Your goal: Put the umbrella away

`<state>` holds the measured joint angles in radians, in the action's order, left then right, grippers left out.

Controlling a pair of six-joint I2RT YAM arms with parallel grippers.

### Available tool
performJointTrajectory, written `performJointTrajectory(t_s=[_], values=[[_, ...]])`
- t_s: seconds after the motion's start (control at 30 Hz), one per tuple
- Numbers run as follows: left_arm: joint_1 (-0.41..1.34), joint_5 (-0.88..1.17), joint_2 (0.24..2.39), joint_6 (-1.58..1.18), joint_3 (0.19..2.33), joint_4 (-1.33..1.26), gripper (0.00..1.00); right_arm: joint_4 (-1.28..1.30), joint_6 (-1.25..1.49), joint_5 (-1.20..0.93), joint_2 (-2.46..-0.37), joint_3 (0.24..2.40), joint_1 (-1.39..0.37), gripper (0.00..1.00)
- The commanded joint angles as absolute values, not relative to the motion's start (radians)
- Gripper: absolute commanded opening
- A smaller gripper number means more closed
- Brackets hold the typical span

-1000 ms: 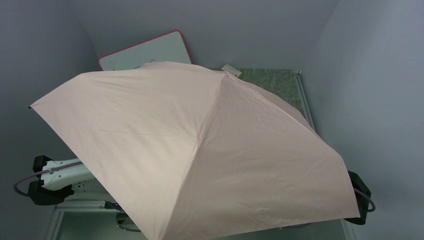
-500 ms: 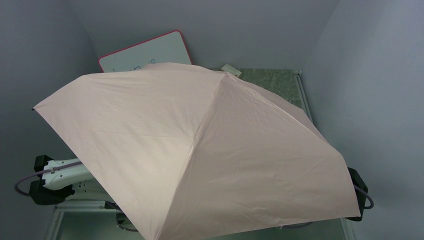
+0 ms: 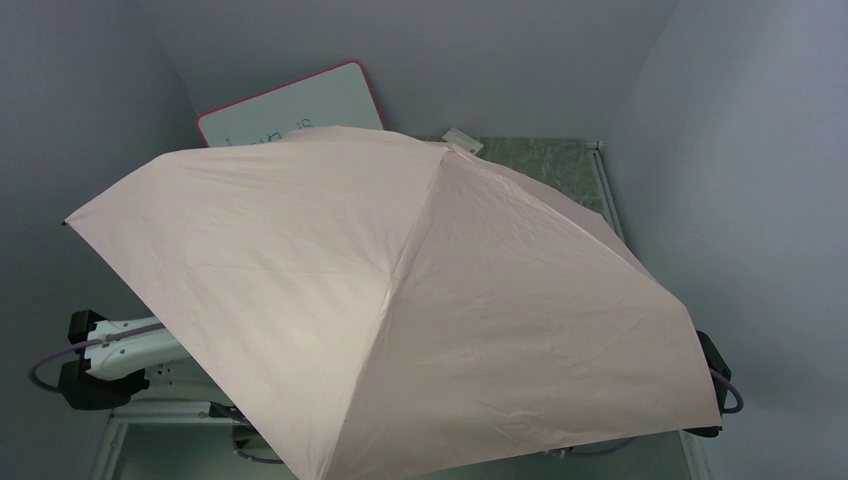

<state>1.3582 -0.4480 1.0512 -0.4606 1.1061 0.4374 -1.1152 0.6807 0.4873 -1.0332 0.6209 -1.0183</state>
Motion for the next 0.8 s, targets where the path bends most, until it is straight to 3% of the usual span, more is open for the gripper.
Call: performJointTrajectory(t_s=[0.0, 0.23, 0.63, 0.67, 0.7, 0.77], values=[[1.361, -0.407, 1.039, -0.425, 1.1, 0.4, 0.05, -1.11, 0.693, 0.516, -1.046, 0.669, -1.016, 0.78], [1.361, -0.401, 1.042, -0.422, 1.098, 0.402, 0.05, -1.104, 0.708, 0.532, -1.064, 0.677, -1.016, 0.75], [1.36, -0.384, 1.049, -0.426, 1.083, 0.388, 0.05, -1.123, 0.688, 0.546, -1.06, 0.679, -1.015, 0.56], [1.361, -0.384, 1.051, -0.426, 1.082, 0.387, 0.05, -1.125, 0.683, 0.546, -1.06, 0.68, -1.014, 0.5], [1.361, -0.384, 1.05, -0.428, 1.08, 0.387, 0.05, -1.13, 0.679, 0.544, -1.06, 0.678, -1.015, 0.37], [1.361, -0.385, 1.048, -0.429, 1.075, 0.384, 0.05, -1.15, 0.647, 0.531, -1.061, 0.673, -1.015, 0.0]])
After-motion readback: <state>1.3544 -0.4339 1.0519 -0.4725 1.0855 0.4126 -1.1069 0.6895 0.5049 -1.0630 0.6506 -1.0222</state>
